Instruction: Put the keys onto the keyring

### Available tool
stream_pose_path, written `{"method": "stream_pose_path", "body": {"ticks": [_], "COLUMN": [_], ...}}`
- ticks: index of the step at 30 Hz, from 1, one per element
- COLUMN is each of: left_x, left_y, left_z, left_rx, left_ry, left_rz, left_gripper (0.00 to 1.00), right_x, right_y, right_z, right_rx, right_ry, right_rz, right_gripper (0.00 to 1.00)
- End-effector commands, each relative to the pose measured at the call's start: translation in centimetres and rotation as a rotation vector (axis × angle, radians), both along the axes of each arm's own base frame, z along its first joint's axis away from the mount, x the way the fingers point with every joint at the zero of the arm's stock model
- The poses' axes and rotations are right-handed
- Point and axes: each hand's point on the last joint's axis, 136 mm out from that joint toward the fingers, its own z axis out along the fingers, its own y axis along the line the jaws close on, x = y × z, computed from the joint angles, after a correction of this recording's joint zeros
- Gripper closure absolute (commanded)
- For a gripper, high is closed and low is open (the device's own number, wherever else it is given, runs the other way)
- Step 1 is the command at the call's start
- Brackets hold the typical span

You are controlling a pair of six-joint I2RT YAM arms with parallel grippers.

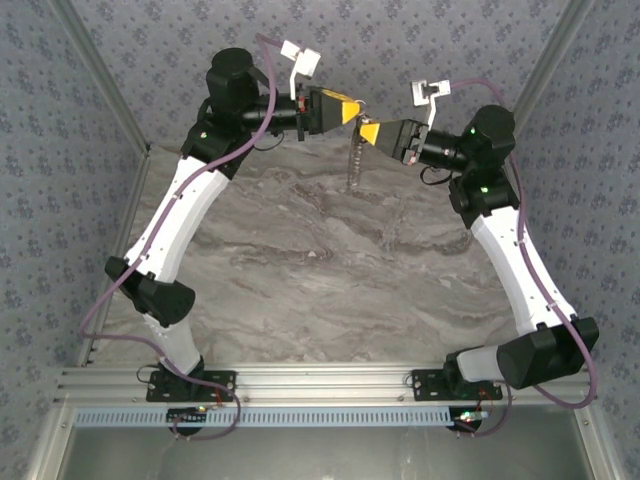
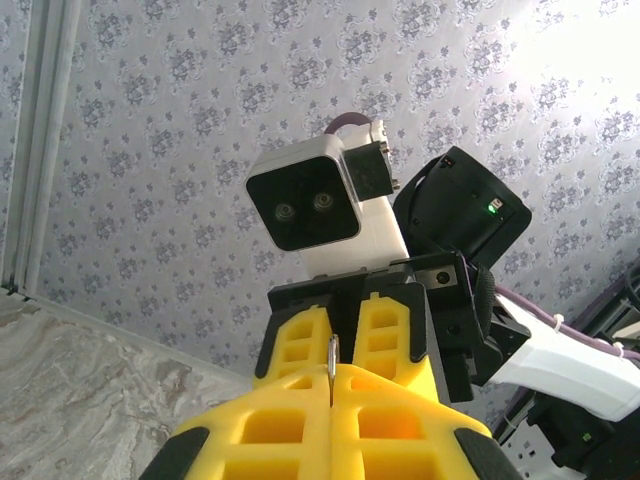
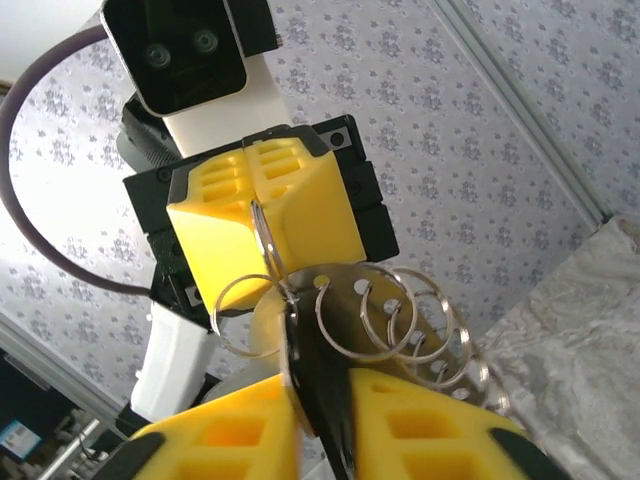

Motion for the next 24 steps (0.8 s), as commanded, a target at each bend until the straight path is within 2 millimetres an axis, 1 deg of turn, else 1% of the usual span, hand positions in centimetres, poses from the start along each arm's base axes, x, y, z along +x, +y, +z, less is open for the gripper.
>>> {"method": "stream_pose_path", "body": {"ticks": [1, 3, 9, 14, 16, 21, 24], "left_x": [-2.3, -2.3, -2.1, -2.1, -2.1, -1.9, -1.9], "left_y": [1.5, 1.7, 2.1, 2.1, 2.0, 1.7, 1.7], "left_z": [3.8, 3.9, 4.0, 3.9, 3.9, 3.7, 3.6], "left_rx": [-0.058, -0.057, -0.054, -0.053, -0.057, -0.080, -0.082], "left_ry": [-0.100, -0.107, -0.117, -0.117, -0.114, -0.105, -0.101], "left_rz": [0.015, 0.026, 0.049, 0.045, 0.044, 0.045, 0.047], "left_gripper": [1.00, 1.00, 1.00, 1.00, 1.00, 1.00, 1.00], "right_x": [-0.3, -0.4, -0.6, -0.5, -0.5, -1.0, -1.1], "right_y": [0.0, -0.3, -1.1, -1.0, -0.4, 2.5, 3.1], "right_z": [0.5, 0.3, -0.9, -1.1, -1.0, -0.9, -1.1], "right_rx": [-0.001, -0.011, -0.072, -0.095, -0.092, -0.091, -0.094], "right_ry": [-0.023, -0.019, 0.001, 0.007, 0.003, 0.000, 0.005], "right_rz": [0.001, 0.001, -0.019, -0.020, -0.007, 0.073, 0.095], "right_gripper": [0.92, 1.00, 1.00, 1.00, 1.00, 1.00, 1.00]}}
